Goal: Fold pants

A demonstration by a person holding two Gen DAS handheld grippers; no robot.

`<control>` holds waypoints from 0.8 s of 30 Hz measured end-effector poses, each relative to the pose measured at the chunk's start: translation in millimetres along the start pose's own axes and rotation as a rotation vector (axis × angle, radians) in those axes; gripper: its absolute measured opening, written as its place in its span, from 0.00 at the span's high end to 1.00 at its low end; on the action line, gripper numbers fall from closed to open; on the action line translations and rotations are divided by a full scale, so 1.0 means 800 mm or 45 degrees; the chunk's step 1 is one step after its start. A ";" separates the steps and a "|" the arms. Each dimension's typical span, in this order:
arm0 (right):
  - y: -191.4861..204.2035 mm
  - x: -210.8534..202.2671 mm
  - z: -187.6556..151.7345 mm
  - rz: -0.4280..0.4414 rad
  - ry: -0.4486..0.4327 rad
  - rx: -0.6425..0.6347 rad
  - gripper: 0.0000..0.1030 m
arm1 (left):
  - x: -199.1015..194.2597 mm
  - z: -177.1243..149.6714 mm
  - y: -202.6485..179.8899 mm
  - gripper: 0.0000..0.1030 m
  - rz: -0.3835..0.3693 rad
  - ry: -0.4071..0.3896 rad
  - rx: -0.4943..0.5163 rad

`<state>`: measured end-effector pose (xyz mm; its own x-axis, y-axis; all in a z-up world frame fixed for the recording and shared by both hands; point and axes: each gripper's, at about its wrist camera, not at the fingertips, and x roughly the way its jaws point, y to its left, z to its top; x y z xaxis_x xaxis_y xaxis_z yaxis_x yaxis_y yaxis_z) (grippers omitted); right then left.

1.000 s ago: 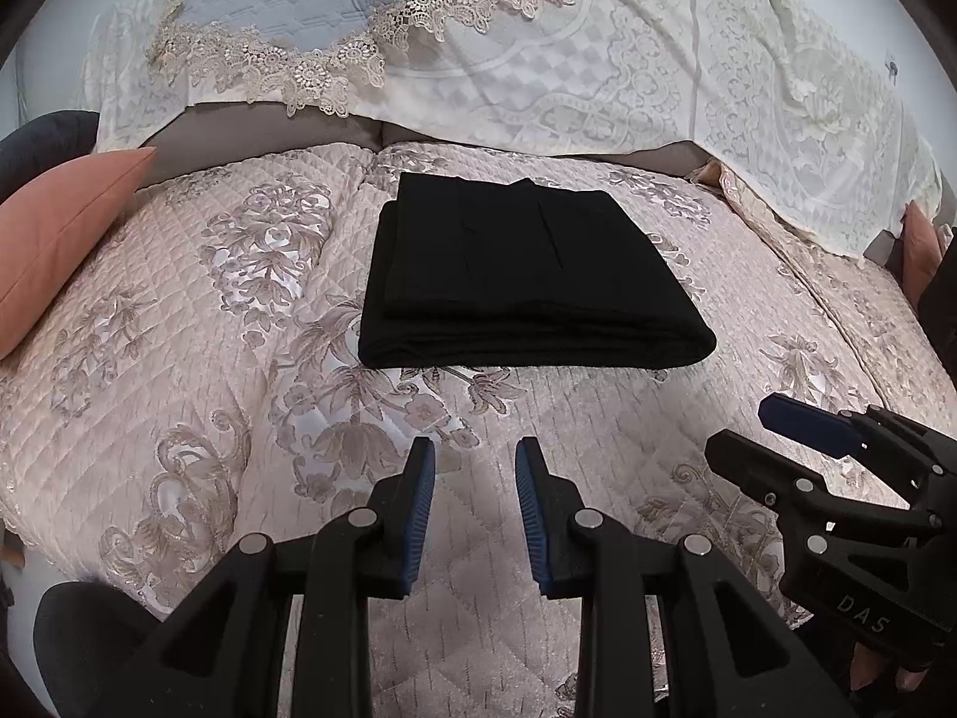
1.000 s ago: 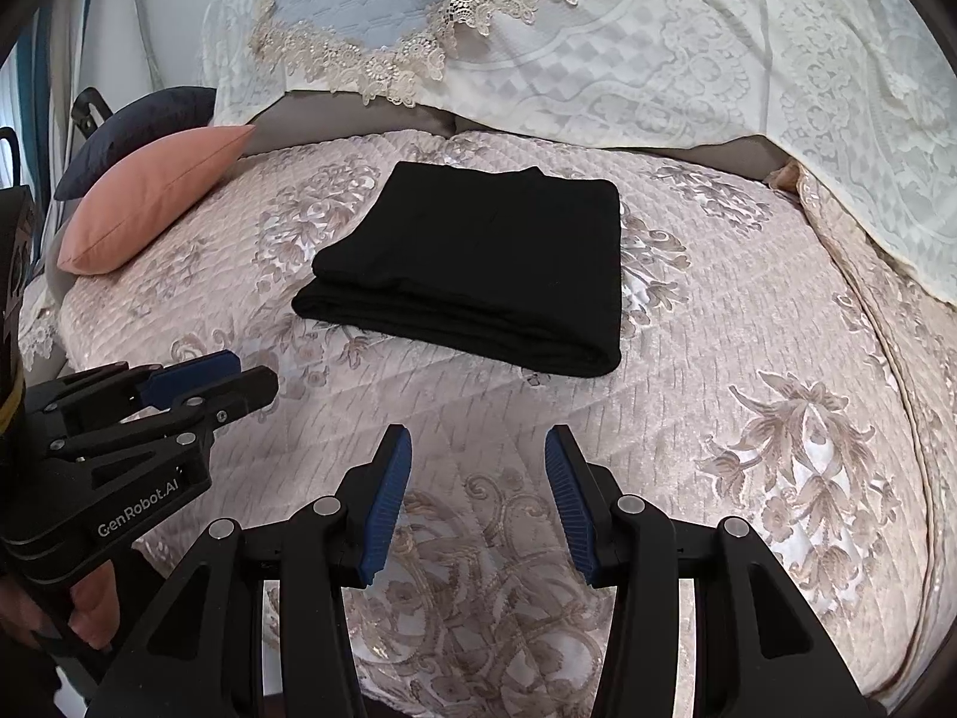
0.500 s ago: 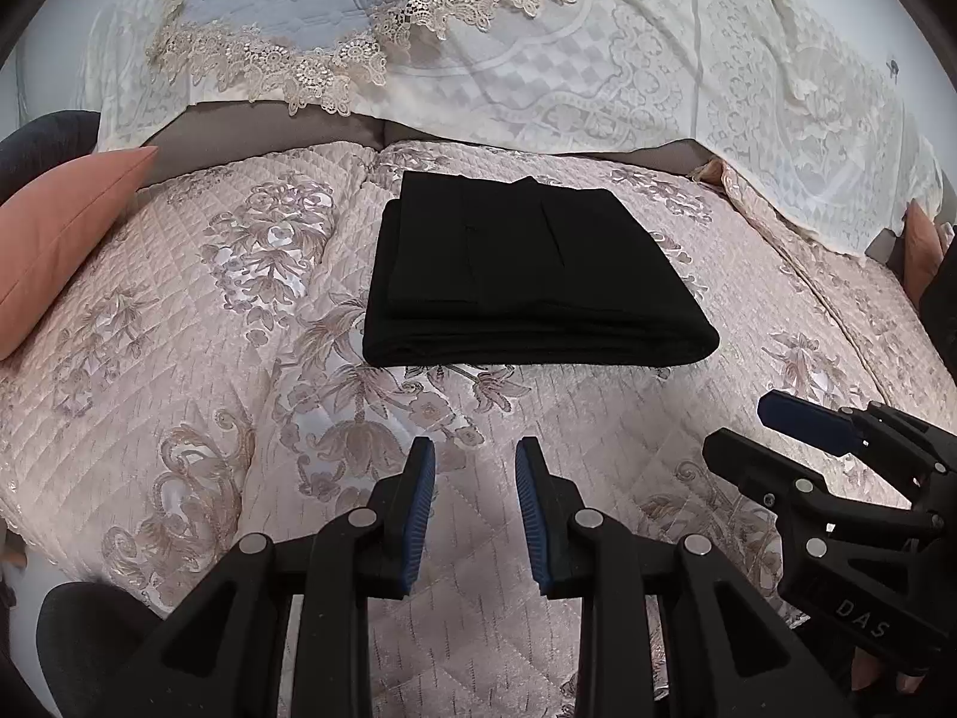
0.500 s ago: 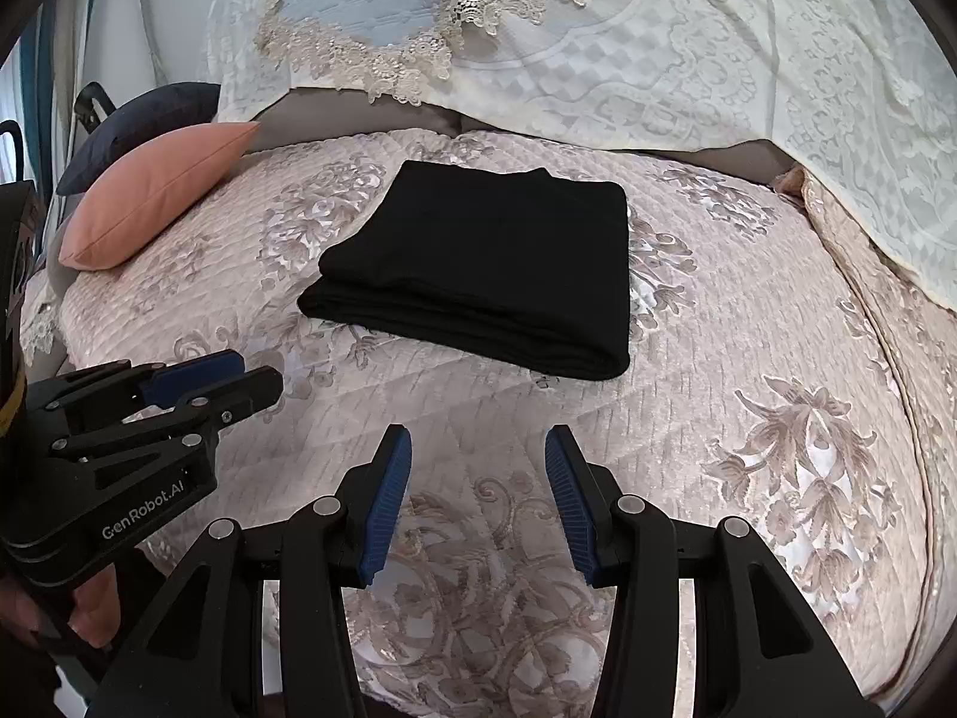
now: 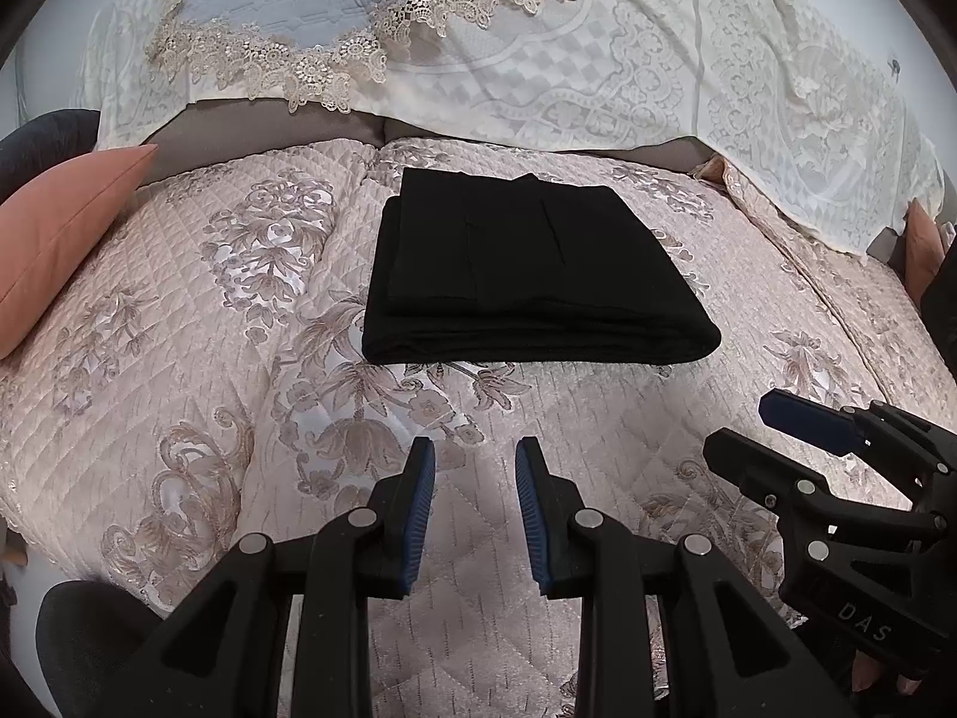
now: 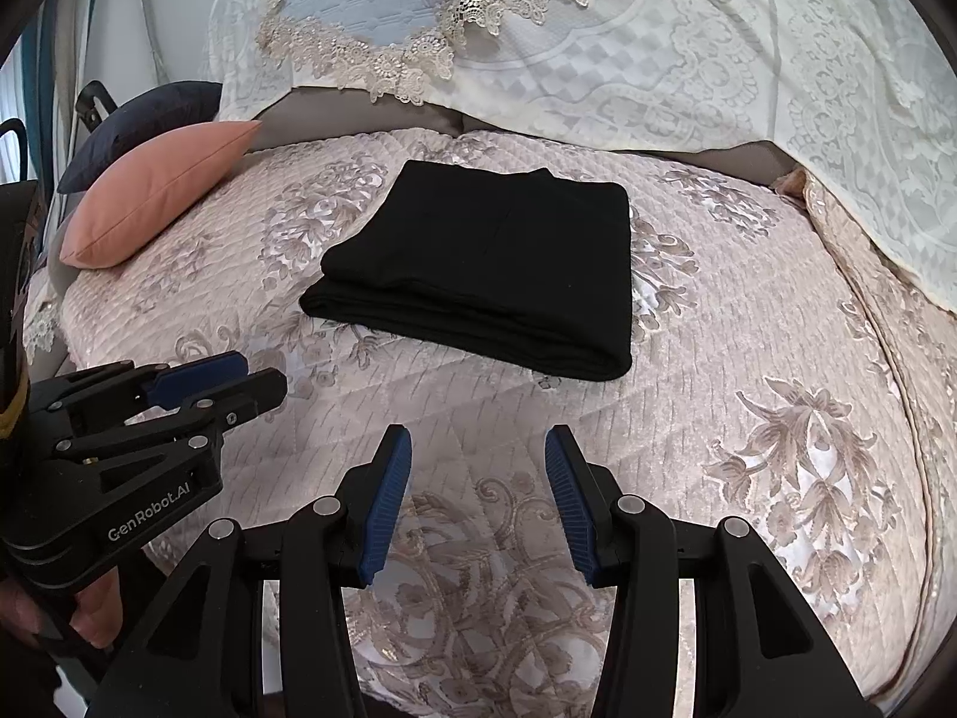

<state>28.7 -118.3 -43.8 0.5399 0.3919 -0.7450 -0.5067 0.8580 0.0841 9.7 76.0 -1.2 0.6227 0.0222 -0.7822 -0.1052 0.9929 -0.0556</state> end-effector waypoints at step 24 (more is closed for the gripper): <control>0.002 0.001 -0.001 0.007 0.000 -0.005 0.54 | 0.001 -0.002 -0.001 0.71 0.012 0.006 0.013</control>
<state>27.3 -116.8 -44.5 0.5369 0.3962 -0.7448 -0.5124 0.8545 0.0852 9.4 75.2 -2.9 0.6180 0.0311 -0.7855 -0.1032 0.9938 -0.0418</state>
